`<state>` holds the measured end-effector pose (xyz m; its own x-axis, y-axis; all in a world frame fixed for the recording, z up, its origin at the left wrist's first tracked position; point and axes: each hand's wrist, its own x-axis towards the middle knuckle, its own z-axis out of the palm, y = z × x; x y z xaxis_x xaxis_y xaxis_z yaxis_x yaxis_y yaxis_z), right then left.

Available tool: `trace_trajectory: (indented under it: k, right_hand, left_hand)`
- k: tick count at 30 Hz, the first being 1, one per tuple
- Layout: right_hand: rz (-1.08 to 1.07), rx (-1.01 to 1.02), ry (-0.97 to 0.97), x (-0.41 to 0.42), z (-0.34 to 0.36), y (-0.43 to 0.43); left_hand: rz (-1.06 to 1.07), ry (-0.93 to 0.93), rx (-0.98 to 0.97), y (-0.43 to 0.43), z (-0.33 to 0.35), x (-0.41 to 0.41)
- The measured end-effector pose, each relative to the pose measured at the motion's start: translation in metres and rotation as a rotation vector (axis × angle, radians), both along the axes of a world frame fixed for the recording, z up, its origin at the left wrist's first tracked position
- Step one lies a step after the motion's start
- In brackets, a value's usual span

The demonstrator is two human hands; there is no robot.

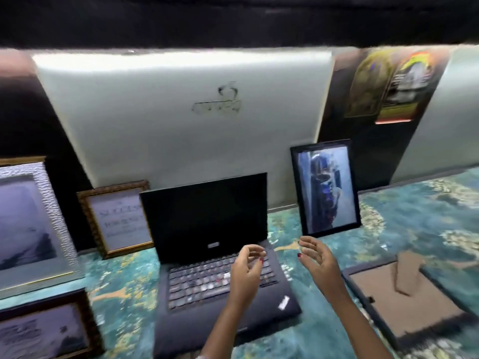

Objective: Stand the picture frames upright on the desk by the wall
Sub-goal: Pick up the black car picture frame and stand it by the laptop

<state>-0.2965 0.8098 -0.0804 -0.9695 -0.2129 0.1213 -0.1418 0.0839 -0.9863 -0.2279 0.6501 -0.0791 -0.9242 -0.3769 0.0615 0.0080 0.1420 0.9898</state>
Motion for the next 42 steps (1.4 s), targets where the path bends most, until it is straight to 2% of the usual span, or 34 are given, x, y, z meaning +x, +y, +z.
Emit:
trace_trajectory:
  k: [6,11,16,21,26,29,33,36,39,42]
  right_hand:
    - [-0.026,0.035,-0.022,-0.098,0.006,0.073]
    - [-0.072,-0.024,-0.075,-0.158,0.010,0.102]
    - [-0.130,0.008,-0.112,-0.230,0.008,0.113]
    - [-0.127,0.187,-0.270,-0.285,-0.001,0.123]
    - [-0.071,0.254,-0.337,-0.293,-0.008,0.135]
    - [-0.067,0.210,-0.375,-0.290,-0.014,0.140]
    - [-0.070,0.144,-0.433,-0.287,-0.019,0.145]
    - [-0.116,0.083,-0.481,-0.282,-0.027,0.150]
    - [-0.217,-0.012,-0.617,-0.275,-0.046,0.153]
    - [-0.235,-0.084,-0.707,-0.265,-0.063,0.147]
  left_hand:
    - [-0.017,-0.052,0.003,0.068,0.007,-0.101]
    - [-0.071,-0.140,-0.143,0.089,0.011,-0.174]
    - [-0.068,-0.241,-0.228,0.086,0.018,-0.257]
    - [0.017,-0.435,-0.252,0.082,0.027,-0.297]
    - [-0.021,-0.612,0.021,0.073,0.018,-0.317]
    - [-0.061,-0.613,0.152,0.069,0.013,-0.329]
    - [-0.045,-0.523,0.287,0.070,0.007,-0.338]
    - [0.108,-0.335,0.386,0.073,-0.002,-0.343]
    - [0.264,-0.154,0.582,0.085,-0.005,-0.341]
    - [0.234,-0.058,0.830,0.100,-0.008,-0.336]
